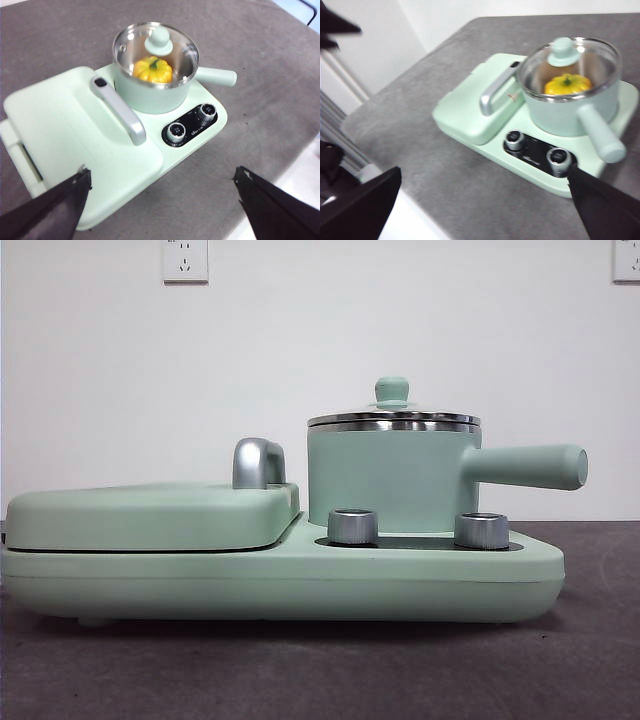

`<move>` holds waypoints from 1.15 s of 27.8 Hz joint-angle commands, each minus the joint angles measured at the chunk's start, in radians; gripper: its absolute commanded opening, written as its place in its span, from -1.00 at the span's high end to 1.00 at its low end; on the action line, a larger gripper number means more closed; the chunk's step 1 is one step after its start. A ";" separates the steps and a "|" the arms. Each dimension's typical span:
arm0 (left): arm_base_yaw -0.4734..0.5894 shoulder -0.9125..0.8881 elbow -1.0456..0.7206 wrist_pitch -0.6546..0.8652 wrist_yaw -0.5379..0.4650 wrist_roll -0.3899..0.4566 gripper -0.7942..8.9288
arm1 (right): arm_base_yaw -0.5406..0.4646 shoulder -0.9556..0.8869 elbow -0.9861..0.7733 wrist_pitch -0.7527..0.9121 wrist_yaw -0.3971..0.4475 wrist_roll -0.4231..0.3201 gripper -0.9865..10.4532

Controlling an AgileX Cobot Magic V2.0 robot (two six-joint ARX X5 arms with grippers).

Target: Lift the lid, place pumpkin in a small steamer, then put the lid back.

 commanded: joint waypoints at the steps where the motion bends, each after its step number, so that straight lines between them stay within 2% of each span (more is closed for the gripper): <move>1: -0.008 -0.138 -0.187 0.079 0.000 -0.093 -0.13 | 0.009 0.001 0.007 0.013 -0.019 -0.015 -0.12; 6: -0.008 -0.338 -0.399 0.158 -0.010 -0.213 -0.12 | 0.009 0.001 0.007 0.012 -0.040 -0.010 -0.11; 7: -0.008 -0.364 -0.420 0.158 -0.010 -0.219 -0.08 | 0.009 0.001 0.007 0.012 -0.043 -0.010 -0.04; 8: -0.008 -0.383 -0.432 0.151 -0.011 -0.220 0.03 | 0.009 0.001 0.007 0.011 -0.050 -0.009 0.13; 9: -0.008 -0.399 -0.438 0.140 -0.011 -0.219 0.38 | 0.009 0.001 0.007 0.010 -0.062 -0.010 0.44; 10: -0.008 -0.410 -0.438 0.125 -0.011 -0.211 0.86 | 0.009 0.001 0.007 0.010 -0.067 -0.018 0.83; 11: -0.008 -0.416 -0.438 0.120 -0.013 -0.211 0.76 | 0.009 0.001 0.007 0.011 -0.069 -0.031 0.79; 13: -0.008 -0.422 -0.438 0.122 -0.014 -0.213 0.82 | 0.009 0.001 0.007 0.011 -0.057 -0.033 0.80; 28: -0.008 -0.425 -0.438 0.154 -0.013 -0.212 0.82 | 0.008 0.000 0.007 0.013 -0.058 -0.033 0.80; 32: 0.060 -0.481 -0.476 0.174 -0.004 -0.209 0.82 | 0.008 0.000 0.007 0.013 -0.059 -0.033 0.80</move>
